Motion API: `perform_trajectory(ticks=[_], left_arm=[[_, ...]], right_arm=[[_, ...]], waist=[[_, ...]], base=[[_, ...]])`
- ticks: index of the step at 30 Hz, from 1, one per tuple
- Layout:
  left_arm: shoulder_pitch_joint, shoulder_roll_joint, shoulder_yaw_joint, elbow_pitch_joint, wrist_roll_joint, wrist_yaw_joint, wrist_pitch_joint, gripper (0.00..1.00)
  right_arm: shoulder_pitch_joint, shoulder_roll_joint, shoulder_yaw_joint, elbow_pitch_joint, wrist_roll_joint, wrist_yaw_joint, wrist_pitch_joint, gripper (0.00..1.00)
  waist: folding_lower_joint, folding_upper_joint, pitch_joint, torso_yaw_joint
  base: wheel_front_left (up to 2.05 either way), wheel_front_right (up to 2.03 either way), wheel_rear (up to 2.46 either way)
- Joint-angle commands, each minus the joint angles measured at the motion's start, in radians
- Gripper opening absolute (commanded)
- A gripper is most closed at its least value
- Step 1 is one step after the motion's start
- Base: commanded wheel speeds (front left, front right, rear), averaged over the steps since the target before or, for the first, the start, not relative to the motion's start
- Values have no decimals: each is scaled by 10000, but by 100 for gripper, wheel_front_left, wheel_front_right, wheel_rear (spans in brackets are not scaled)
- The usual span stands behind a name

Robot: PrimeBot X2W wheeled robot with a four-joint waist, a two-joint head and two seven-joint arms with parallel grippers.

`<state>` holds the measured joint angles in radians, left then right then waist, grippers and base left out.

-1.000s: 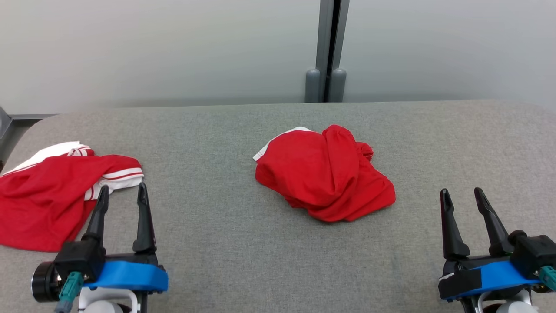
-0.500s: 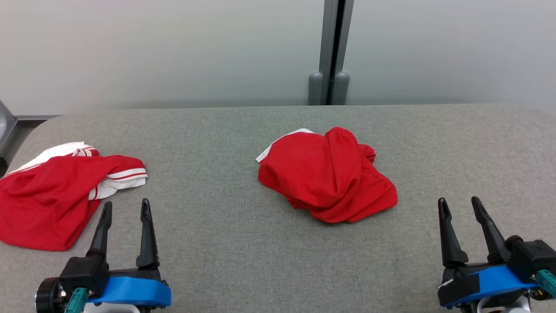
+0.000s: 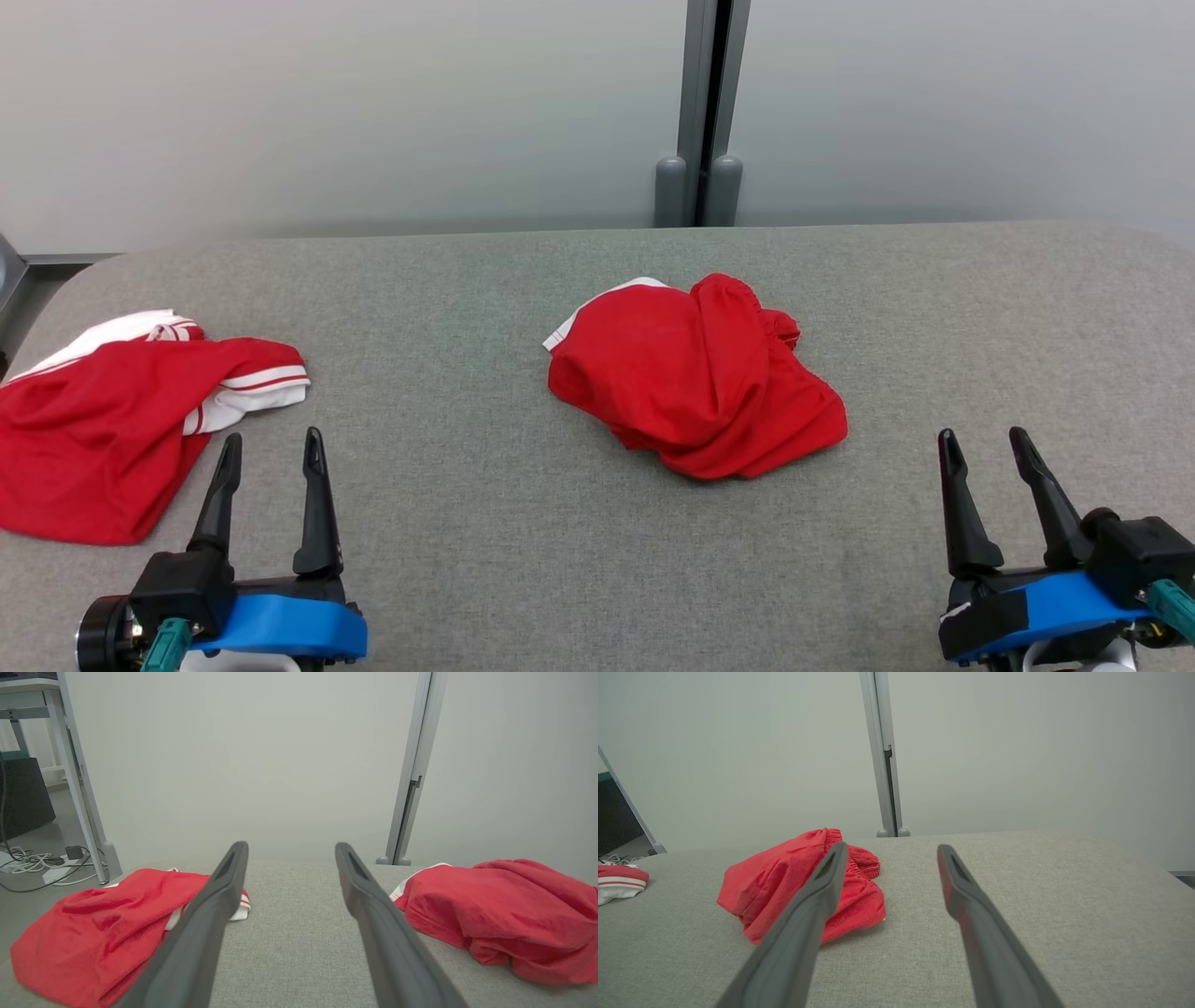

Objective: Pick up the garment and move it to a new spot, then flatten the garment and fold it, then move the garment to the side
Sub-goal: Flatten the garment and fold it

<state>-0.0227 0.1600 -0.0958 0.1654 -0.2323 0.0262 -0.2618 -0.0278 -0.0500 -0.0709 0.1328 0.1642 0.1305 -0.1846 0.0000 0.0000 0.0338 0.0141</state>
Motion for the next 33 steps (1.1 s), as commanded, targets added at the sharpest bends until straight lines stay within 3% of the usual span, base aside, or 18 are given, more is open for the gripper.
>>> perform_trajectory(ticks=[1, 33], left_arm=[[-42, -3, 83, 45, 55, -33, -47, 100], [-212, -256, 391, 295, 473, -322, -47, 100]], right_arm=[[28, -9, 8, 25, 35, 5, 30, 100], [-135, -9, -62, 332, -12, 5, 39, 100]], waist=[[0, 0, -14, -7], [0, 0, -66, -39]], base=[[0, 0, 0], [0, 0, 0]])
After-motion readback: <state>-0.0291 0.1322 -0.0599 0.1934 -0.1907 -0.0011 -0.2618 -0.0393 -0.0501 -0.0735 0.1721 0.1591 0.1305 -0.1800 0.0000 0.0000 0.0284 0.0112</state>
